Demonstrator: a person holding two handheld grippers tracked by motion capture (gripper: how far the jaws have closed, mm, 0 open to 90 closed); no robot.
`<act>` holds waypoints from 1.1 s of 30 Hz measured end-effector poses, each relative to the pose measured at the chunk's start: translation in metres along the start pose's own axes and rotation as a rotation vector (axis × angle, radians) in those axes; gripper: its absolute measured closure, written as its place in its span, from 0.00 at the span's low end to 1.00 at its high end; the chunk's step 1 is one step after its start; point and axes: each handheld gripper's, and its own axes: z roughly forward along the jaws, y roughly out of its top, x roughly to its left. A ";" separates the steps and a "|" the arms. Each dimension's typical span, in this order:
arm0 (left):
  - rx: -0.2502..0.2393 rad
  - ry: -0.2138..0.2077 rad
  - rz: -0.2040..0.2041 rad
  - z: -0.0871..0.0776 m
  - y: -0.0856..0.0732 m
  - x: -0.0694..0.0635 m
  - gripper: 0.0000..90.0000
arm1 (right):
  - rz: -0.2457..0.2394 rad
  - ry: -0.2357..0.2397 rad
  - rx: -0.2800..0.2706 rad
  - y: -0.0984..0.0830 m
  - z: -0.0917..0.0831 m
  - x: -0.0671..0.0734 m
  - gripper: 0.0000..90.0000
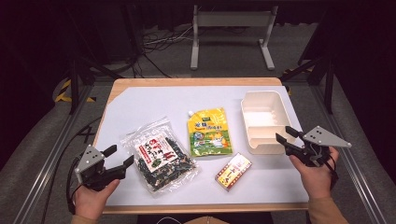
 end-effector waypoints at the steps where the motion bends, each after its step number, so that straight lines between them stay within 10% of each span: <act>1: -0.002 0.001 0.002 0.000 0.000 0.001 0.28 | -0.003 -0.002 0.000 0.000 0.000 0.000 0.59; 19: -0.029 -0.030 -0.049 0.002 0.018 0.009 0.36 | -0.009 -0.033 0.013 -0.004 -0.007 0.001 0.56; 33: 0.150 -0.075 -0.120 0.033 0.027 0.019 0.42 | -0.012 -0.030 0.017 -0.003 -0.007 0.002 0.55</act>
